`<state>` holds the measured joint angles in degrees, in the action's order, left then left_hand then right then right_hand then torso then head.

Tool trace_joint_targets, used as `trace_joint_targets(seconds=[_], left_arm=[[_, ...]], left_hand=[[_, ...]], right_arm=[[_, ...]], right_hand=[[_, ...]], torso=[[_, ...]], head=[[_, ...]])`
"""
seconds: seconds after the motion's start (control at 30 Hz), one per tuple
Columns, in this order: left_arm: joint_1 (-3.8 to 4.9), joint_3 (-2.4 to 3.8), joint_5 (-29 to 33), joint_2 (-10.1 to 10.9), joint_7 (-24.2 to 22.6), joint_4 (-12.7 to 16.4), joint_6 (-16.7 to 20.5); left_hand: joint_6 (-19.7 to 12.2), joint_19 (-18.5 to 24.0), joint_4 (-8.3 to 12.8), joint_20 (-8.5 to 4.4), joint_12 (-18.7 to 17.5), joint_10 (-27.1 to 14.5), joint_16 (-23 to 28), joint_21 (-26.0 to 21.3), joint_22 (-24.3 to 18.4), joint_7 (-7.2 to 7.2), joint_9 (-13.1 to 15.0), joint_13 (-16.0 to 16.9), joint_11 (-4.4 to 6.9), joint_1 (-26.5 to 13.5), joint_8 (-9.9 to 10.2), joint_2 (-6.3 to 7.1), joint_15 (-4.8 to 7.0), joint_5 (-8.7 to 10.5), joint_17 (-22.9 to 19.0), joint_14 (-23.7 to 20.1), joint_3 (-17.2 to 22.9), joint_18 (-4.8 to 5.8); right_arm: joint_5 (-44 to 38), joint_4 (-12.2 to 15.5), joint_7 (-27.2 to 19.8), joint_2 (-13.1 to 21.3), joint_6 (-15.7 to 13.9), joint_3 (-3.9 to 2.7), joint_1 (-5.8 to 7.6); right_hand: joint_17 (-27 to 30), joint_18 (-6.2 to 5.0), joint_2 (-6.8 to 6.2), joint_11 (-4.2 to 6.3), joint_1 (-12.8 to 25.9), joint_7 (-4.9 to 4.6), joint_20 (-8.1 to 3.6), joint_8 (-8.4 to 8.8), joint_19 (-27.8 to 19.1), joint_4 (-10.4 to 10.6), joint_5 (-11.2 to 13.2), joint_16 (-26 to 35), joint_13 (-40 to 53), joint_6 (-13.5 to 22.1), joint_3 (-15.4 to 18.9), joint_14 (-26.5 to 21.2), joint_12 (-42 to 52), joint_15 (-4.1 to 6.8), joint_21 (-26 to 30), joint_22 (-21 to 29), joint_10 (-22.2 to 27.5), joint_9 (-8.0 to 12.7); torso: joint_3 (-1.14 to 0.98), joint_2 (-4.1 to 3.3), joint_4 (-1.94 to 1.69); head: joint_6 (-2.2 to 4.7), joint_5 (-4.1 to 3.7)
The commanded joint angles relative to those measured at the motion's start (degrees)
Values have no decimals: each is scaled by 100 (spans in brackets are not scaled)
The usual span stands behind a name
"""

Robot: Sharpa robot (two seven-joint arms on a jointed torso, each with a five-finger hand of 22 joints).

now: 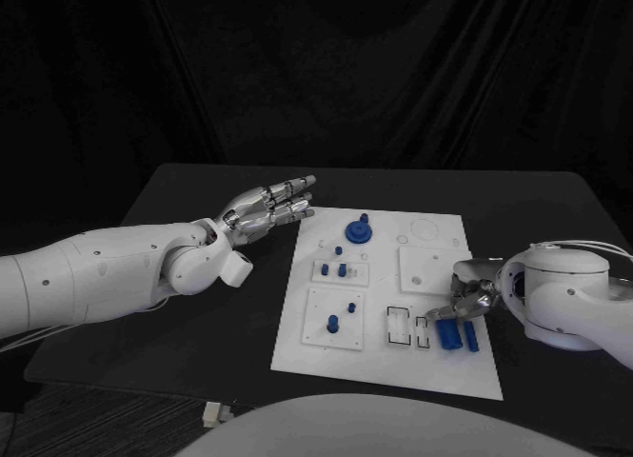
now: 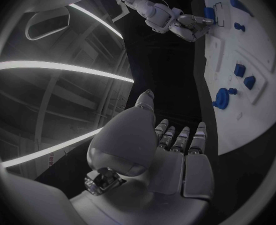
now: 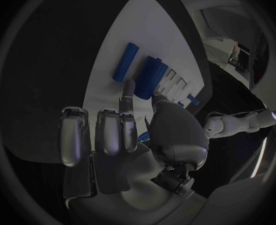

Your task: Assemble the parts on the task board

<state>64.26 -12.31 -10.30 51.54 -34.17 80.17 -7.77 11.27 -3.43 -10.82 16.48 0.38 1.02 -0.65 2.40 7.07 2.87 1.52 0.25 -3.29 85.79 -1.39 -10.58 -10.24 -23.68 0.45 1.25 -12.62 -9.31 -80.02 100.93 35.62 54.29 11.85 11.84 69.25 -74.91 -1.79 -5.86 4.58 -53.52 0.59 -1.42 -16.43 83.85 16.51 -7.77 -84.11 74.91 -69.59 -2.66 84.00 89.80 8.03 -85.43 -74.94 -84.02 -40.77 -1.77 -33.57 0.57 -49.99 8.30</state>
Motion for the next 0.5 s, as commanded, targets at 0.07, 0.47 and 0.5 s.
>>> trace_joint_targets(seconds=[0.07, 0.47, 0.5], left_arm=[[-5, 6, 38, -9, -58, 11, -70], [-6, 6, 38, -9, -53, 9, -82], [-6, 6, 38, -10, -53, 9, -84]], left_hand=[[16, -41, 26, 12, -8, 4, -20, 18, 6, -17, 6, 6, -30, 2, -22, -58, -16, -19, 5, 13, 7, -86], [17, -43, 30, 12, -8, 4, -21, 20, 7, -13, 6, 5, -34, 3, -22, -59, -20, -22, 6, 14, 6, -86], [17, -43, 30, 12, -8, 4, -21, 20, 7, -13, 6, 5, -34, 3, -22, -59, -20, -22, 6, 14, 6, -86]], right_arm=[[-35, -24, 103, -13, 86, -1, -43], [-14, -55, 109, -18, 48, -1, -100], [8, -55, 108, -16, 34, -1, -101]], right_hand=[[-220, 61, 24, -39, -264, -3, 3, 65, 375, -11, -232, -20, 1509, 29, -67, 391, 20, -2, 20, -1350, -598, -22], [-128, 49, 55, -50, -831, -21, 7, 250, 350, -177, -1343, 8, 1509, 93, -101, 371, 20, -6, 66, -1334, -598, -97], [-112, 47, 63, -53, -873, -25, 10, 280, 346, -202, -1512, 13, 1509, 107, -109, 368, 20, -10, 75, -1331, -598, -104]], torso=[[-1, -1, -2], [1, -1, 2], [1, -1, 2]], head=[[-1, 4], [-1, 10], [-1, 13]])
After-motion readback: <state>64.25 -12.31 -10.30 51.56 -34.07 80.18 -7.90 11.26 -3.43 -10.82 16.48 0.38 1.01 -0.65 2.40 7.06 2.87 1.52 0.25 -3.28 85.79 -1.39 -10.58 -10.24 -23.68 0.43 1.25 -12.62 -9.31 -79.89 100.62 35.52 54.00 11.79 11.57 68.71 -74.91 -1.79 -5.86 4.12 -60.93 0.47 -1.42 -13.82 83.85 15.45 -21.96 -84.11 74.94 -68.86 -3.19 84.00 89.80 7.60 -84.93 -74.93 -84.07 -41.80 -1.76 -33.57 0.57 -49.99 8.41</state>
